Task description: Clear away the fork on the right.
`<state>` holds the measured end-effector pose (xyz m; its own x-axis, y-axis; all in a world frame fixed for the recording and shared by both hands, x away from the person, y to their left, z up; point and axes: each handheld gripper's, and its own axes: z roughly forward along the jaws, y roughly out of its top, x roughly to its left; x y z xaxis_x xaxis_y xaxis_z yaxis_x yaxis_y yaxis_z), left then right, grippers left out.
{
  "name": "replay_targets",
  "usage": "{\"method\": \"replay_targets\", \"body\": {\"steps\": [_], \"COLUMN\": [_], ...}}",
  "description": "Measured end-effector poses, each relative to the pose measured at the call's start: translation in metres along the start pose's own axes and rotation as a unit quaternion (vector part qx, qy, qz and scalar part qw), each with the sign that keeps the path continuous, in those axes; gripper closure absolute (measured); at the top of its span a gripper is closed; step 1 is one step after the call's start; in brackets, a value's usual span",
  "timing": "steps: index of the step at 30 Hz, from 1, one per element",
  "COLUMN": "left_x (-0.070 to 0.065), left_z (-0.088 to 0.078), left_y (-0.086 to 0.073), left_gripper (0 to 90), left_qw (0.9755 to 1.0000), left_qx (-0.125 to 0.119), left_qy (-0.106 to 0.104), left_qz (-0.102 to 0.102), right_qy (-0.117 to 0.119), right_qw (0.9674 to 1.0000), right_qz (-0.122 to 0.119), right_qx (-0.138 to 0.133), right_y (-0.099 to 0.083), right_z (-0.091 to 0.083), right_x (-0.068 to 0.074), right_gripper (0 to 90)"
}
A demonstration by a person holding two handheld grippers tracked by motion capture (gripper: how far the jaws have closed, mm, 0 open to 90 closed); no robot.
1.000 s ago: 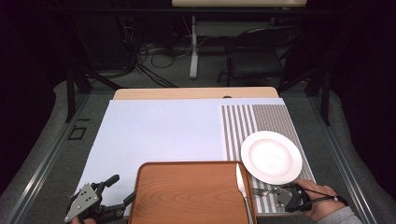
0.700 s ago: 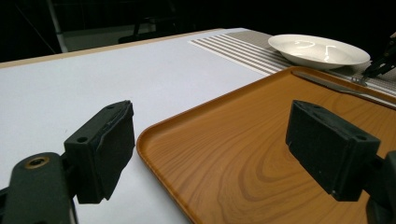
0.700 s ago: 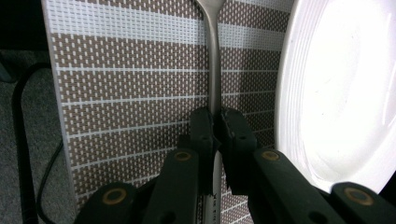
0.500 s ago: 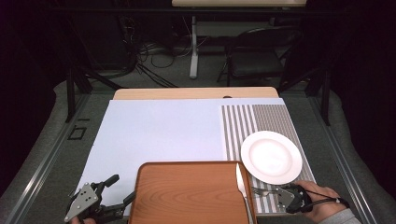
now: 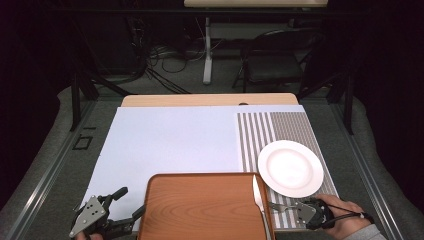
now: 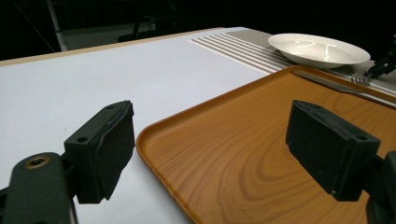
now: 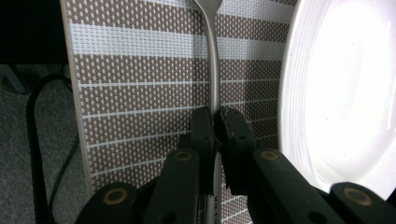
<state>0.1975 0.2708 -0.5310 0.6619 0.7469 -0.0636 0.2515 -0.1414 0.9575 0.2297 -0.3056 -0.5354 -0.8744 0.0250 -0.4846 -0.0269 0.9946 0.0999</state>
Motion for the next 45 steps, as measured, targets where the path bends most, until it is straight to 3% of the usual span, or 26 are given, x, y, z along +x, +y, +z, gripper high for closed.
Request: {"method": "replay_targets", "body": {"steps": [20,33,43,45], "left_x": [0.0,0.0,0.001,0.001], "left_z": [0.0,0.0,0.0,0.001], "left_y": [0.0,0.0,0.0,0.0], "left_gripper": [15.8,15.8,15.8,15.8], "left_qw": [1.0,1.0,1.0,1.0], "left_qx": [0.0,0.001,0.0,-0.003], "left_qy": [0.0,-0.001,-0.001,0.0], "left_qz": [0.0,-0.002,-0.002,-0.003], "right_qy": [0.002,0.006,0.002,0.003], "right_qw": [0.9993,0.9987,0.995,0.992], "right_qz": [0.026,0.041,0.074,0.1], "right_qx": [-0.028,-0.03,-0.066,-0.077], "right_y": [0.0,0.001,0.011,0.016], "right_z": [-0.005,-0.004,-0.023,-0.027], "right_x": [-0.001,-0.004,-0.008,-0.01], "right_gripper": [85.6,87.9,87.9,87.9]}}
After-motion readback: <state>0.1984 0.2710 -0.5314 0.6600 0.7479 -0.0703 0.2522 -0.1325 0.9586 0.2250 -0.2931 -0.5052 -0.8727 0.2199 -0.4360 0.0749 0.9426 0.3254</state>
